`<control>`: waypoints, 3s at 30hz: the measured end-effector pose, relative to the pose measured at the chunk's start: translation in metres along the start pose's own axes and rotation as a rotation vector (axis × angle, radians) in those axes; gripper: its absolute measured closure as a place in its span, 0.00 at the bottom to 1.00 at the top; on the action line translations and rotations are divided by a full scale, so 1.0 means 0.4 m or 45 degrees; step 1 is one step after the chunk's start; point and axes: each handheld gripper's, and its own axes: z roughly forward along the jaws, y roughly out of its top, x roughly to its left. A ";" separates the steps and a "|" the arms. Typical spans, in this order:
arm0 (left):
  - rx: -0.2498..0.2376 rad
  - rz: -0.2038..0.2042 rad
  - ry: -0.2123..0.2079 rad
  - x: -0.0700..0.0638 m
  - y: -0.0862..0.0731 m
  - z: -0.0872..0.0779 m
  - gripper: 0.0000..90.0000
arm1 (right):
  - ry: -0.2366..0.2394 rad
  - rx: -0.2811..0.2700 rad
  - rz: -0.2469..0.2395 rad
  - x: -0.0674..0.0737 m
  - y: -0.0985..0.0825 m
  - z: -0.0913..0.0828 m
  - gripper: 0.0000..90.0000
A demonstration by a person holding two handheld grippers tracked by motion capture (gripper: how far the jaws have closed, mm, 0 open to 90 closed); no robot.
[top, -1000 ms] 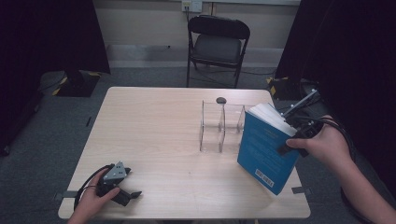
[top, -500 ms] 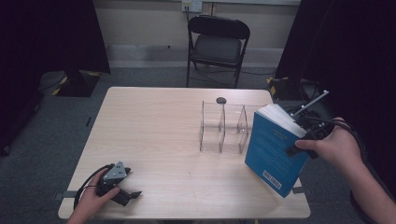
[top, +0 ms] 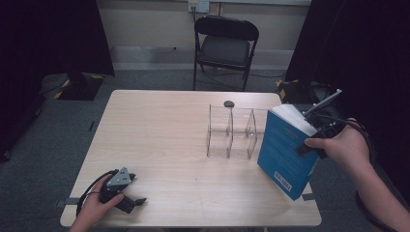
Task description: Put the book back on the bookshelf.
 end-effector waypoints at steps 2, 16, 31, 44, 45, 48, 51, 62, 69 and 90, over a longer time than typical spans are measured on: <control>0.001 0.010 0.004 0.001 0.000 -0.001 0.00 | 0.008 -0.009 0.015 -0.005 0.010 0.001 0.68; 0.001 0.014 0.002 0.002 0.000 -0.001 0.00 | -0.008 -0.034 0.056 0.001 0.061 0.010 0.68; 0.000 0.007 0.000 0.001 0.000 0.000 0.00 | -0.035 -0.066 0.121 -0.002 0.105 0.022 0.68; 0.008 0.001 -0.003 0.001 0.002 0.001 0.00 | -0.055 -0.103 0.159 -0.004 0.132 0.028 0.68; 0.008 0.001 -0.003 0.001 0.002 0.001 0.00 | -0.066 -0.100 0.150 0.000 0.135 0.030 0.69; 0.009 0.007 -0.004 0.002 0.002 0.001 0.00 | -0.066 -0.093 0.167 -0.001 0.142 0.029 0.68; 0.009 0.007 -0.004 0.002 0.003 0.001 0.00 | -0.073 -0.093 0.161 0.004 0.152 0.034 0.68; 0.007 0.007 -0.004 0.002 0.003 0.002 0.00 | -0.067 -0.134 0.214 -0.007 0.173 0.045 0.68; 0.008 0.009 -0.004 0.003 0.003 0.002 0.00 | -0.072 -0.156 0.237 -0.007 0.181 0.039 0.69; 0.008 0.009 -0.004 0.003 0.003 0.002 0.00 | -0.052 -0.172 0.200 0.024 0.077 0.044 0.68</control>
